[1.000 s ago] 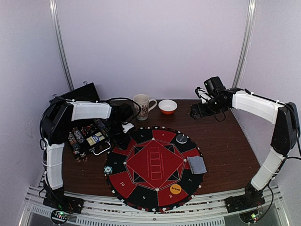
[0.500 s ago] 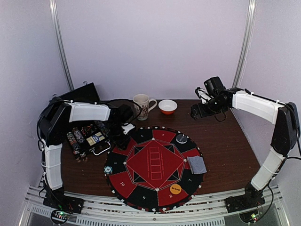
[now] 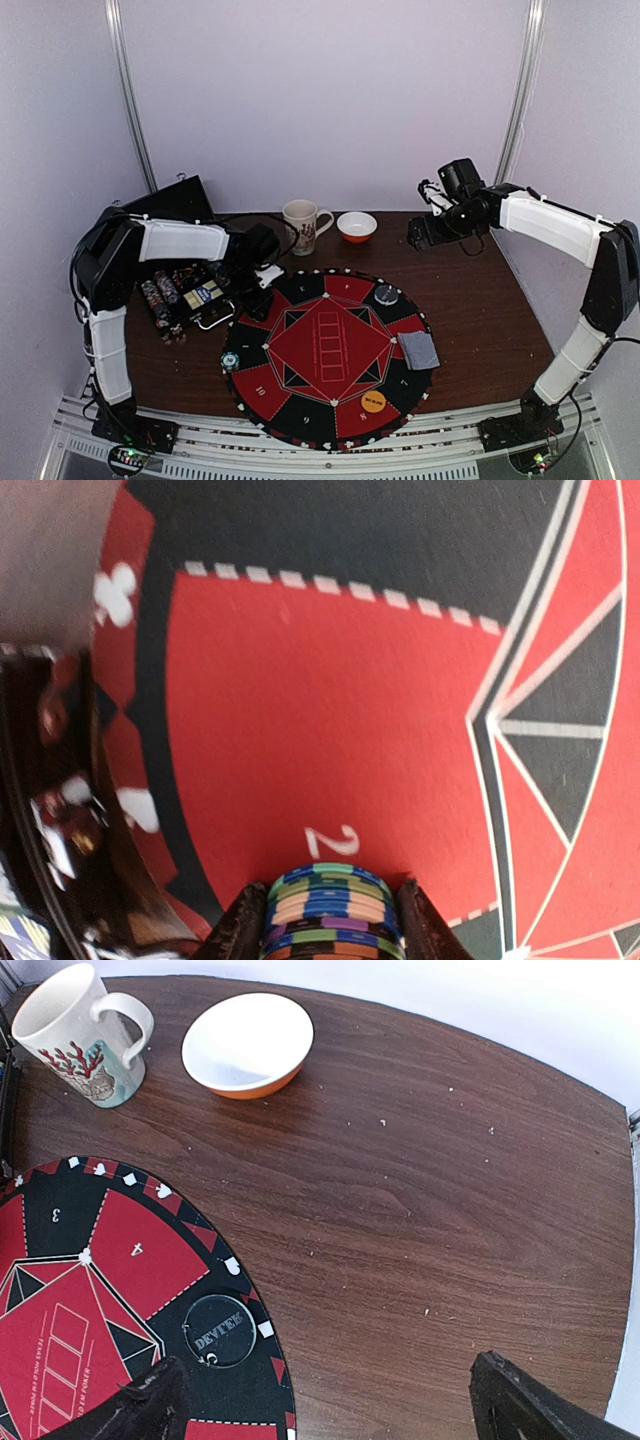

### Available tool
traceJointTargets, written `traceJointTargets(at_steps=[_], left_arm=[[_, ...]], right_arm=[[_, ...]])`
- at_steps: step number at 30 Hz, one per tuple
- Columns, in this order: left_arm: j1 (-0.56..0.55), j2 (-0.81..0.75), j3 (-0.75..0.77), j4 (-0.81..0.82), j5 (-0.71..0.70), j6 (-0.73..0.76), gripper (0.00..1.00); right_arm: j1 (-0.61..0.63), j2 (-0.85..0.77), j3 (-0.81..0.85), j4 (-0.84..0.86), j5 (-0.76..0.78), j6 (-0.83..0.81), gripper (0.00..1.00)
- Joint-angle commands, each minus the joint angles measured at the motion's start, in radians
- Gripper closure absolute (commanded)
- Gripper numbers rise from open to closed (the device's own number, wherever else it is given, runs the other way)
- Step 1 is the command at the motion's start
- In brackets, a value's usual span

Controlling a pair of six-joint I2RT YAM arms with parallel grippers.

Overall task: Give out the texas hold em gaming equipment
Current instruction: Move the poker chips pile to position 1.

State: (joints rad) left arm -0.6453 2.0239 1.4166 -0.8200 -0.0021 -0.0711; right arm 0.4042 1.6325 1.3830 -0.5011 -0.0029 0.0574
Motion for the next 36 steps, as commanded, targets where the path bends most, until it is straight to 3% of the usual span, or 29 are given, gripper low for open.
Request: traceJointTargets(at_steps=[1, 10, 16, 22, 30, 36], left_arm=[[-0.013, -0.033, -0.097, -0.150, 0.064, -0.036, 1.00], [-0.014, -0.144, -0.224, -0.178, 0.073, -0.130, 1.00], [-0.014, -0.160, -0.266, -0.156, 0.059, -0.150, 0.98], [-0.014, -0.172, -0.262, -0.113, 0.076, -0.155, 0.67], [-0.017, -0.216, -0.231, -0.088, 0.092, -0.148, 0.44], [-0.021, -0.256, -0.165, -0.075, 0.112, -0.146, 0.36]], right_arm=[[0.005, -0.043, -0.011, -0.006, 0.026, -0.001, 0.00], [0.020, -0.087, -0.033, -0.015, -0.071, 0.013, 0.00], [0.130, -0.120, -0.071, -0.040, -0.132, 0.003, 0.00], [0.286, -0.088, -0.083, -0.193, -0.106, 0.009, 0.01], [0.490, -0.115, -0.223, -0.232, -0.145, 0.094, 0.01], [0.632, -0.069, -0.300, -0.225, -0.122, 0.187, 0.02]])
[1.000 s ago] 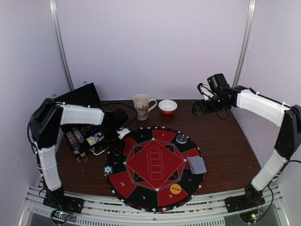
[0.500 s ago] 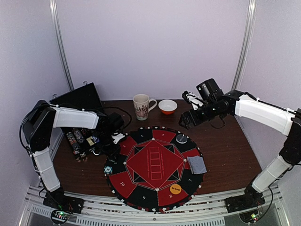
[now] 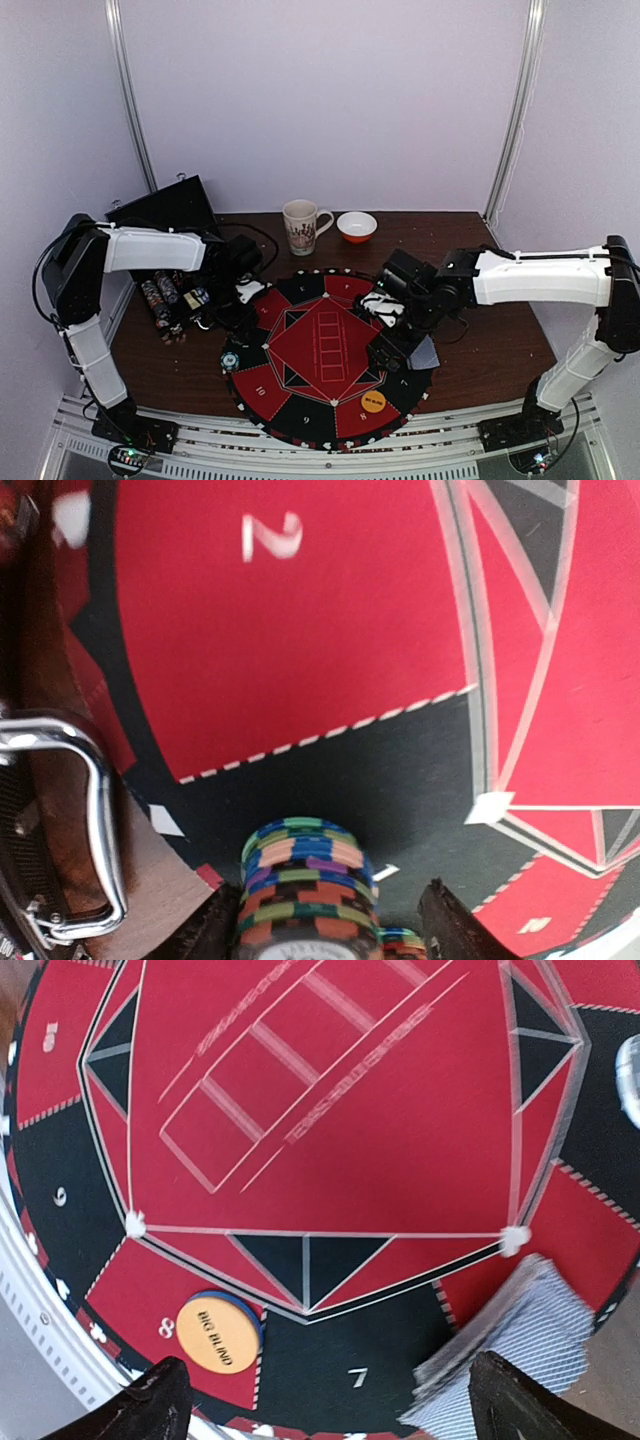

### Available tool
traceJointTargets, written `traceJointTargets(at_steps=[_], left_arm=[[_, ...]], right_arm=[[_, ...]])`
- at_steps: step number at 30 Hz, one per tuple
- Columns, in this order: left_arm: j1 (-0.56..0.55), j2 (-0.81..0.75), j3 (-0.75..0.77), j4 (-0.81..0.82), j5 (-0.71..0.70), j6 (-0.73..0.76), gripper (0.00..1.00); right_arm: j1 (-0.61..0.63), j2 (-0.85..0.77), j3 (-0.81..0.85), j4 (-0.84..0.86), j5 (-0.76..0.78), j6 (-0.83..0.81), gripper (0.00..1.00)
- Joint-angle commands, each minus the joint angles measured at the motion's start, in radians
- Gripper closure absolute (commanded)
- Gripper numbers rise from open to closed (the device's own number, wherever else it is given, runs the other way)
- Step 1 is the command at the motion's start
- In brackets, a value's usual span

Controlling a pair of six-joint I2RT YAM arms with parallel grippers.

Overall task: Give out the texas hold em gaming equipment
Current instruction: Move the poker chips pile to position 1, then pick up the big blind button from the chip case.

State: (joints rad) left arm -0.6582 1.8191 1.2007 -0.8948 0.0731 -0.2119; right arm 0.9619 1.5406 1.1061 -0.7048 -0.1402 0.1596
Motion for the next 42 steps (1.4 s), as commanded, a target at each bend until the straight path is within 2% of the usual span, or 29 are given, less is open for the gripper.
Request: traceJointTargets(at_steps=[1, 8, 13, 16, 23, 29, 42], left_arm=[[-0.009, -0.055, 0.056, 0.000, 0.035, -0.001, 0.34], [-0.008, -0.060, 0.091, 0.011, 0.035, 0.014, 0.30], [-0.007, -0.075, 0.117, 0.007, 0.028, 0.020, 0.28], [-0.007, -0.074, 0.125, 0.005, 0.027, 0.022, 0.28], [-0.007, -0.081, 0.127, -0.006, 0.024, 0.028, 0.28], [-0.007, -0.078, 0.131, -0.011, 0.020, 0.033, 0.28], [-0.006, -0.092, 0.132, -0.018, 0.007, 0.039, 0.28]], right_arm=[[0.099, 0.035, -0.029, -0.017, 0.017, 0.097, 0.02], [0.228, 0.135, -0.015, -0.010, 0.088, 0.151, 0.02], [0.256, 0.187, -0.008, -0.002, 0.081, 0.163, 0.09], [0.260, 0.212, -0.007, 0.012, 0.080, 0.162, 0.16], [0.264, 0.232, 0.003, -0.001, 0.090, 0.161, 0.45], [0.264, 0.222, 0.008, -0.014, 0.086, 0.162, 0.60], [0.260, 0.187, 0.050, -0.068, 0.083, 0.148, 0.74]])
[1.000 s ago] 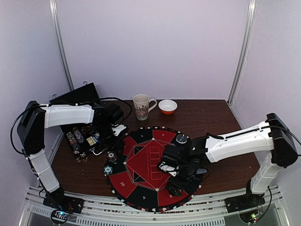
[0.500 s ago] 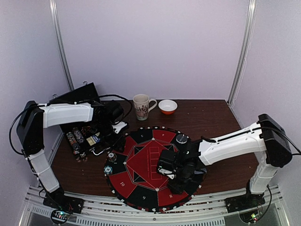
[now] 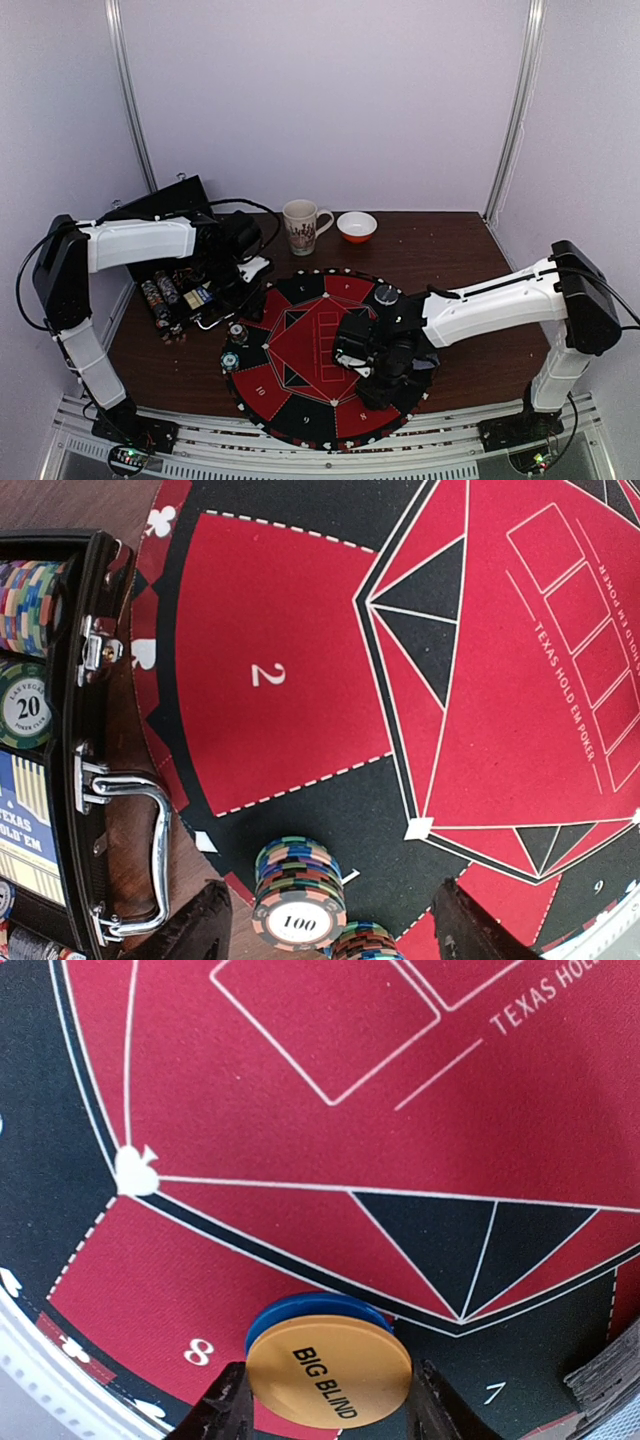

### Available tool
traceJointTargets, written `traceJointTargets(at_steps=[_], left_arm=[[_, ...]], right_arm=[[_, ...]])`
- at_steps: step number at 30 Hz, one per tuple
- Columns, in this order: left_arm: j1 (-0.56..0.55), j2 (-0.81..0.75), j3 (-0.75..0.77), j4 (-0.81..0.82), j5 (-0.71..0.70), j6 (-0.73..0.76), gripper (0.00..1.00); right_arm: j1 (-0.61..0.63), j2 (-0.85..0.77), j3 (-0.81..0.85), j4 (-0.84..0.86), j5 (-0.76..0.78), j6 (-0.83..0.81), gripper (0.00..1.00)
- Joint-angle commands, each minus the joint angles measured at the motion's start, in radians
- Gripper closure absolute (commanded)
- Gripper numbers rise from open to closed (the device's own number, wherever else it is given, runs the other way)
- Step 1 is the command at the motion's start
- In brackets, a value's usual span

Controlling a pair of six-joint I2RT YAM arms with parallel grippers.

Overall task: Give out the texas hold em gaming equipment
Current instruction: Pick up the big blind button from the chip case, then place the big blind button at position 9.

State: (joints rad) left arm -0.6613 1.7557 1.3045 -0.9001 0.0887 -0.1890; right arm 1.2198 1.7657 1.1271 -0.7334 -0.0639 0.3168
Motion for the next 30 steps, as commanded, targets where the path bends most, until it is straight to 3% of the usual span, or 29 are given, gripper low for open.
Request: traceJointTargets(at_steps=[1, 5, 19, 30], left_arm=[[-0.004, -0.028, 0.031, -0.013, -0.009, 0.018, 0.28], [-0.003, -0.030, 0.039, -0.022, -0.016, 0.018, 0.28], [-0.002, -0.043, 0.071, -0.022, -0.010, 0.034, 0.28], [-0.002, -0.075, 0.067, -0.014, -0.011, 0.031, 0.27]], right_arm=[[-0.001, -0.040, 0.030, -0.039, 0.003, -0.011, 0.74], [-0.029, -0.055, 0.046, -0.048, 0.002, -0.015, 0.81], [-0.271, -0.143, 0.110, -0.059, -0.060, -0.033, 0.82], [-0.286, -0.127, 0.160, -0.073, -0.082, -0.067, 0.86]])
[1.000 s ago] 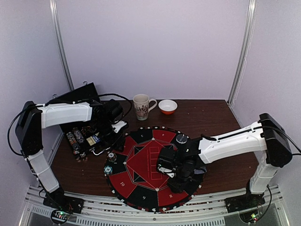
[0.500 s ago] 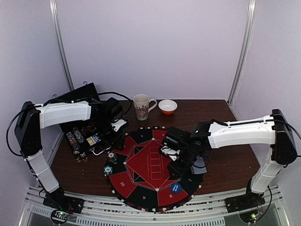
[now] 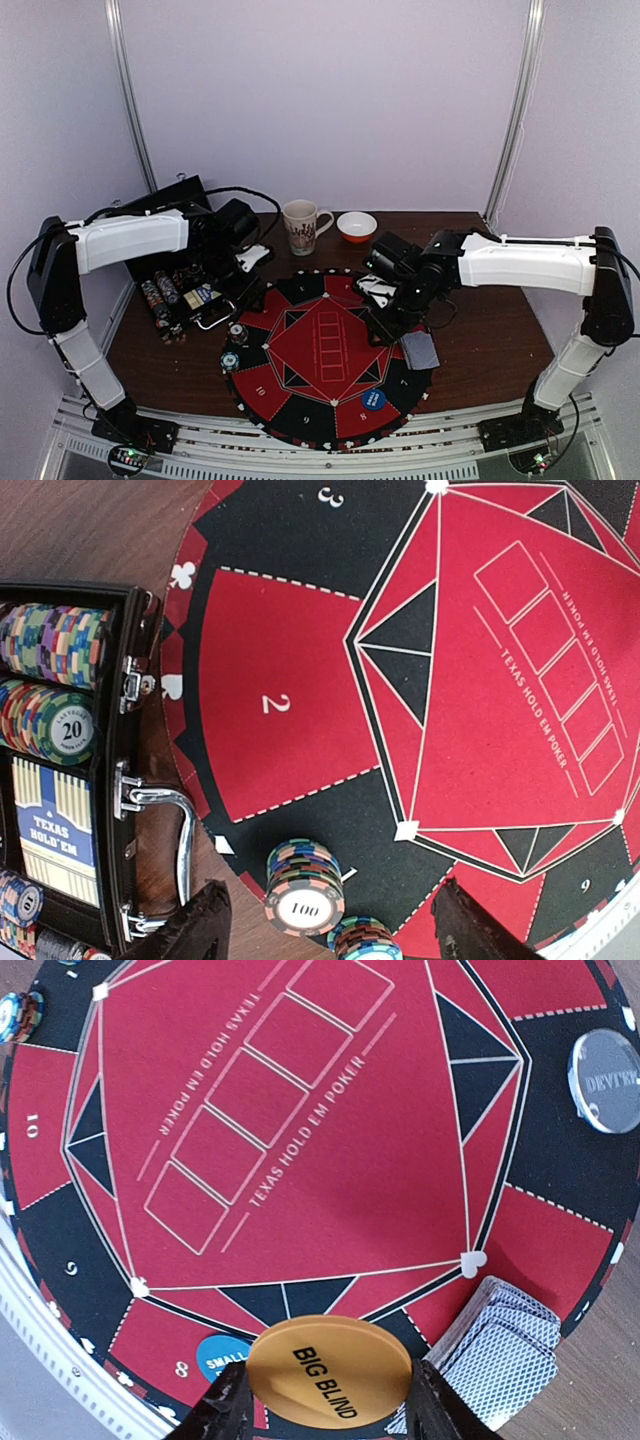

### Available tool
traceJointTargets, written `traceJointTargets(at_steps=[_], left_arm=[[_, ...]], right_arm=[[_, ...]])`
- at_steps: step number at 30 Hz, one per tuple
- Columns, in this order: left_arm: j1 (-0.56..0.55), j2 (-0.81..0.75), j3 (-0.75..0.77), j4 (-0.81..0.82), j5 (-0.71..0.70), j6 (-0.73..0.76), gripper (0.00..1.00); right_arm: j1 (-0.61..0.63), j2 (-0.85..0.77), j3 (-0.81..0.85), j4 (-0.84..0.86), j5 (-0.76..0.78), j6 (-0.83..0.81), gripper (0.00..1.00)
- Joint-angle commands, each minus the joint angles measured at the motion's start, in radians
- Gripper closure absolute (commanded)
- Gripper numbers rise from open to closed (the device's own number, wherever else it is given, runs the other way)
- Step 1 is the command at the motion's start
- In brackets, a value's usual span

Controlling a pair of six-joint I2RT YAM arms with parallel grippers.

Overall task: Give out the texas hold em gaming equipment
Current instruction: Place the big blind button at position 9.

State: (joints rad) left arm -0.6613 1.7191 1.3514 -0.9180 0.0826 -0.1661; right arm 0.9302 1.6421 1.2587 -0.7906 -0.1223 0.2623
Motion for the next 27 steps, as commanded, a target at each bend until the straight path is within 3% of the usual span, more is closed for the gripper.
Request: traceJointTargets(at_steps=[1, 8, 17, 27], left_arm=[[-0.003, -0.044, 0.015, 0.006, -0.004, 0.005, 0.27], [-0.002, -0.083, -0.008, 0.021, -0.005, 0.003, 0.27], [-0.004, -0.132, -0.052, 0.044, 0.024, -0.021, 0.27], [-0.003, -0.155, -0.102, 0.048, 0.009, -0.010, 0.27]], right_arm=[[0.003, -0.005, 0.028, -0.013, -0.022, -0.009, 0.86], [0.022, 0.020, 0.062, 0.016, -0.024, 0.011, 0.87], [0.168, 0.101, 0.076, 0.075, -0.063, -0.081, 0.89], [0.360, 0.383, 0.206, -0.004, 0.009, -0.202, 0.90]])
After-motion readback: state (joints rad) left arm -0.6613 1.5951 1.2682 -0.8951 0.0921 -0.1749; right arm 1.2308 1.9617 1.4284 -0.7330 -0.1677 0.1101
